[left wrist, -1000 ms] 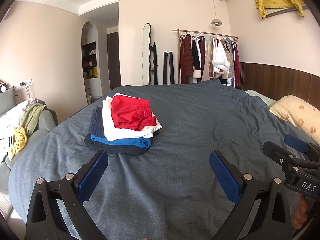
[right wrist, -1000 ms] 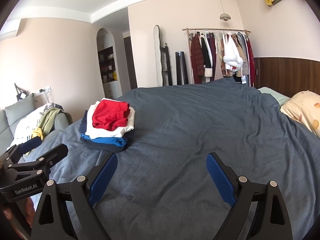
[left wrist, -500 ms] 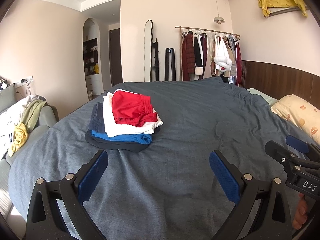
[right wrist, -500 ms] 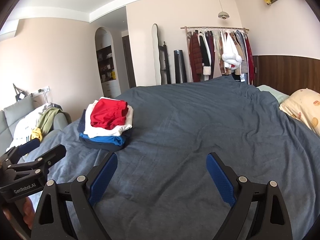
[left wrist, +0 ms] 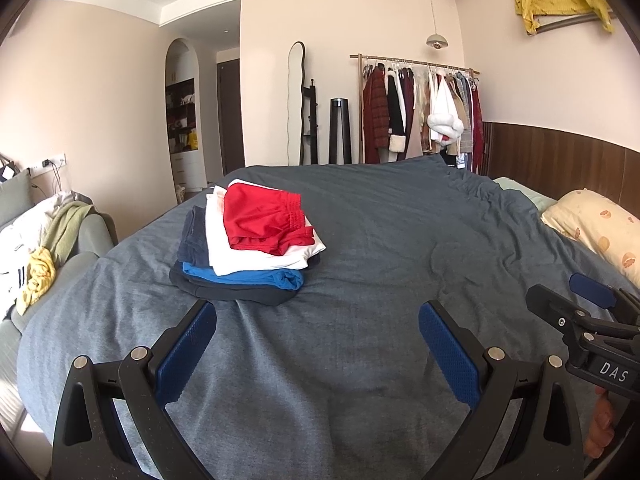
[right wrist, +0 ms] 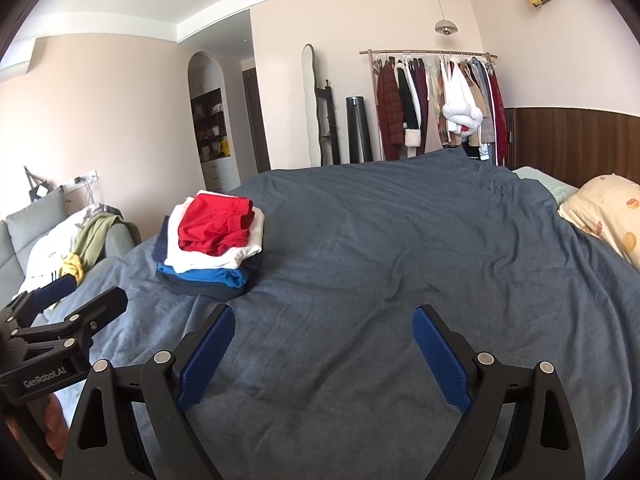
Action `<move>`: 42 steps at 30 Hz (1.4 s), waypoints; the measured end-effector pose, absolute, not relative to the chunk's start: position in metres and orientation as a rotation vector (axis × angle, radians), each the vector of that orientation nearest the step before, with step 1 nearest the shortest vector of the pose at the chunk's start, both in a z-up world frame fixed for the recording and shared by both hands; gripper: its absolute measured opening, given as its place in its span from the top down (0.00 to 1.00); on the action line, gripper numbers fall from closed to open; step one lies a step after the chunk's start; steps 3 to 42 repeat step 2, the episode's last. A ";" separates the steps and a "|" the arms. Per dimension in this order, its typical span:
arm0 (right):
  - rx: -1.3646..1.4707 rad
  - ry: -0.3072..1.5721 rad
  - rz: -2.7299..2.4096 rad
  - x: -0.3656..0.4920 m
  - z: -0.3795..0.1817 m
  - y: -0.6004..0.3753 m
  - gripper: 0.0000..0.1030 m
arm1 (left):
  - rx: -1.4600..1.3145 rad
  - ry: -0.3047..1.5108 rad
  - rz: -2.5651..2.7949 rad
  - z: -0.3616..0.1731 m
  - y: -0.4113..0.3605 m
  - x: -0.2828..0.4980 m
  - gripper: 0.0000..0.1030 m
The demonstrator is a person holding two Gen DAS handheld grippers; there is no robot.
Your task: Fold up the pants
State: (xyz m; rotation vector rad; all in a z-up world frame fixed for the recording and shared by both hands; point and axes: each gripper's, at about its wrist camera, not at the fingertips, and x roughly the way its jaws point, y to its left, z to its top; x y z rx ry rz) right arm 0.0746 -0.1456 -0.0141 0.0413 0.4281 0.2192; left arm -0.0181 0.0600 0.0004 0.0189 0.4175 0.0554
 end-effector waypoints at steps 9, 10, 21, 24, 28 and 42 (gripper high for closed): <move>0.041 0.431 0.218 0.075 -0.016 -0.145 0.11 | 0.018 0.419 0.053 0.000 0.061 -0.018 0.00; 0.041 0.431 0.218 0.075 -0.016 -0.145 0.11 | 0.018 0.419 0.053 0.000 0.061 -0.018 0.00; 0.041 0.431 0.218 0.075 -0.016 -0.145 0.11 | 0.018 0.419 0.053 0.000 0.061 -0.018 0.00; 0.041 0.431 0.218 0.075 -0.016 -0.145 0.11 | 0.018 0.419 0.053 0.000 0.061 -0.018 0.00; 0.041 0.431 0.218 0.075 -0.016 -0.145 0.11 | 0.018 0.419 0.053 0.000 0.061 -0.018 0.00; 0.041 0.431 0.218 0.075 -0.016 -0.145 0.11 | 0.018 0.419 0.053 0.000 0.061 -0.018 0.00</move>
